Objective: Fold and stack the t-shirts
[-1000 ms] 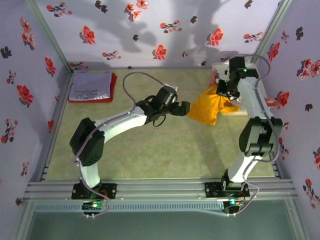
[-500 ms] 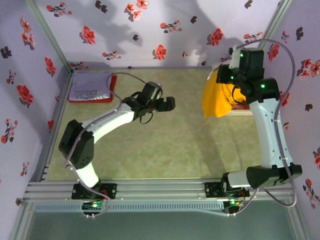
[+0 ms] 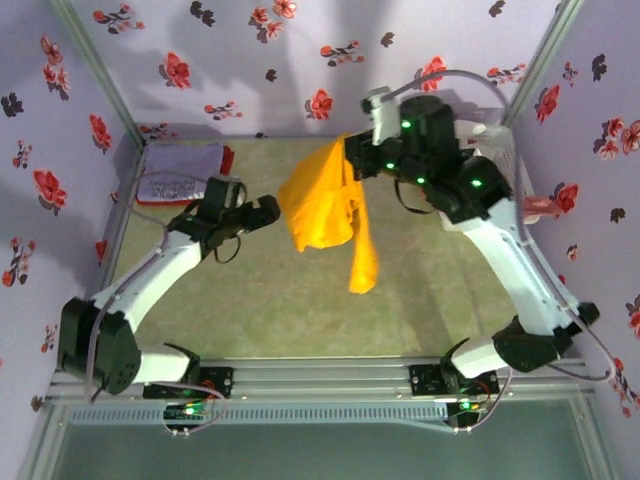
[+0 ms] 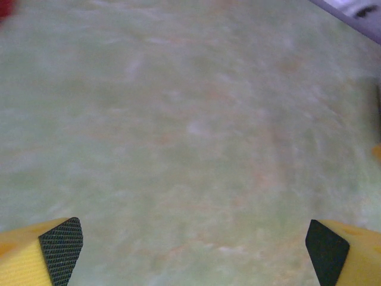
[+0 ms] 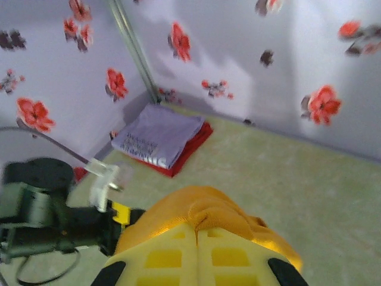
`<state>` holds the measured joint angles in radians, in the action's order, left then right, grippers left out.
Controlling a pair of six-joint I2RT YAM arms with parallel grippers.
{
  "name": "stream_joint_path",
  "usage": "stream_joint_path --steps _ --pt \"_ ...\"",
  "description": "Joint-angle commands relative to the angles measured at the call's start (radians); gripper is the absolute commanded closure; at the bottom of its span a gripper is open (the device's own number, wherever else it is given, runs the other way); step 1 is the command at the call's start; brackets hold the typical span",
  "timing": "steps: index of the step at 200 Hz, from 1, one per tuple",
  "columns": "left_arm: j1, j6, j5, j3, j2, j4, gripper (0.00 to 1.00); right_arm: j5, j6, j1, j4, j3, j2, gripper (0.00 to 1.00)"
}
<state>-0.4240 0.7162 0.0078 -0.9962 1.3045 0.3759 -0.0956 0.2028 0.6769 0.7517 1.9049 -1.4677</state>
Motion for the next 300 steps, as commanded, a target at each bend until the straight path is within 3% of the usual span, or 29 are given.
stream_joint_path --steps 1,11,20,27,41,67,95,127,160,182,221,300 --pt "0.063 0.059 0.017 0.077 -0.105 0.068 0.00 -0.007 0.095 0.019 -0.035 -0.079 -0.132 1.00" --pt "0.081 0.058 0.017 0.101 -0.138 0.099 0.01 -0.054 0.108 0.021 -0.030 -0.085 -0.212 0.91" --pt "0.088 0.047 0.014 0.116 -0.158 0.130 0.01 -0.067 0.113 0.019 -0.003 -0.066 -0.292 0.63" --pt "0.091 0.041 0.010 0.126 -0.171 0.152 0.01 -0.066 0.111 0.016 0.032 -0.034 -0.352 0.49" --pt "0.093 0.042 0.011 0.155 -0.190 0.179 0.01 -0.068 0.111 0.005 0.101 0.035 -0.446 0.41" --pt "0.091 0.057 0.022 0.203 -0.207 0.216 0.04 -0.066 0.139 -0.026 0.139 0.045 -0.484 0.38" --pt "0.047 0.076 0.048 0.234 -0.186 0.221 0.13 -0.056 0.150 -0.062 0.143 -0.079 -0.399 0.36" --pt "-0.118 0.139 0.048 0.258 -0.091 0.149 0.21 -0.044 0.154 -0.107 0.105 -0.293 -0.269 0.35" --pt "-0.341 0.167 0.001 0.162 0.080 0.152 0.27 -0.059 0.170 -0.175 0.064 -0.460 -0.176 0.34" --pt "-0.417 0.172 -0.038 0.118 0.171 0.173 0.31 -0.065 0.166 -0.212 0.053 -0.517 -0.137 0.34" --pt "-0.422 0.182 -0.108 0.095 0.219 0.243 0.38 -0.079 0.150 -0.238 0.065 -0.533 -0.117 0.34" --pt "-0.311 0.113 -0.146 0.080 0.231 0.289 0.51 -0.092 0.152 -0.240 0.064 -0.543 -0.123 0.33"
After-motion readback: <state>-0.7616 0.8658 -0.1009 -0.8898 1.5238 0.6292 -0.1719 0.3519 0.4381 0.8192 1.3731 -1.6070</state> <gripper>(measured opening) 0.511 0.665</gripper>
